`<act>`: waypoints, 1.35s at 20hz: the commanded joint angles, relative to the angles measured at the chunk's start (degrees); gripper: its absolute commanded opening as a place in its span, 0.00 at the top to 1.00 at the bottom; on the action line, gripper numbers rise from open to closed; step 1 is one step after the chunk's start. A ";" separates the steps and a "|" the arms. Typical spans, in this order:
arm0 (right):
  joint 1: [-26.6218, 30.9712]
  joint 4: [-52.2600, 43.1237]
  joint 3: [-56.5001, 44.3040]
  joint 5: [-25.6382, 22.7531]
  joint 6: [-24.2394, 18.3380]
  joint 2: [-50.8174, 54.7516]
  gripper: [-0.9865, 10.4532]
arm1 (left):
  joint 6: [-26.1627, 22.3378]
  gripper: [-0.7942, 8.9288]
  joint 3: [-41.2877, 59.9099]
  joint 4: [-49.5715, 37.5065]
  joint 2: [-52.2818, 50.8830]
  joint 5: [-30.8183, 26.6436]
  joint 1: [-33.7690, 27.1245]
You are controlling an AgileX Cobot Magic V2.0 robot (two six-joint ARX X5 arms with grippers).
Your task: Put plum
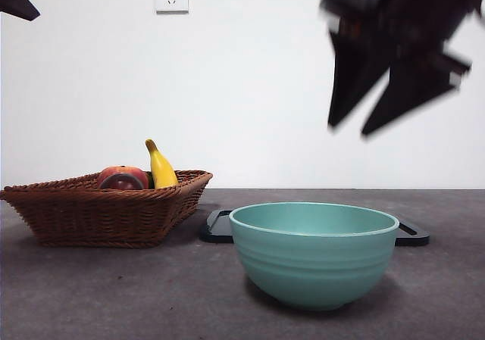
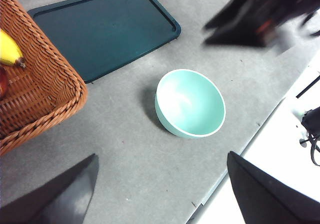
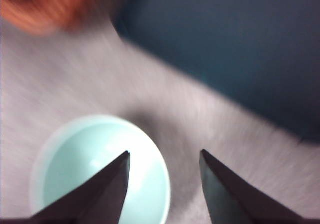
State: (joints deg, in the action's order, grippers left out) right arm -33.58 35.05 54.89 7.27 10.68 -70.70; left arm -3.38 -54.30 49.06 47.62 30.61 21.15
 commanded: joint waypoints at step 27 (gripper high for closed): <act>-0.46 25.49 4.07 11.37 -5.18 25.86 0.72 | -0.42 0.54 -0.61 0.83 0.31 0.52 0.20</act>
State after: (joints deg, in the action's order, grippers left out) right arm -33.65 61.01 57.95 18.39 6.17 -44.49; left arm -3.38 -54.30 50.17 47.62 30.61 21.15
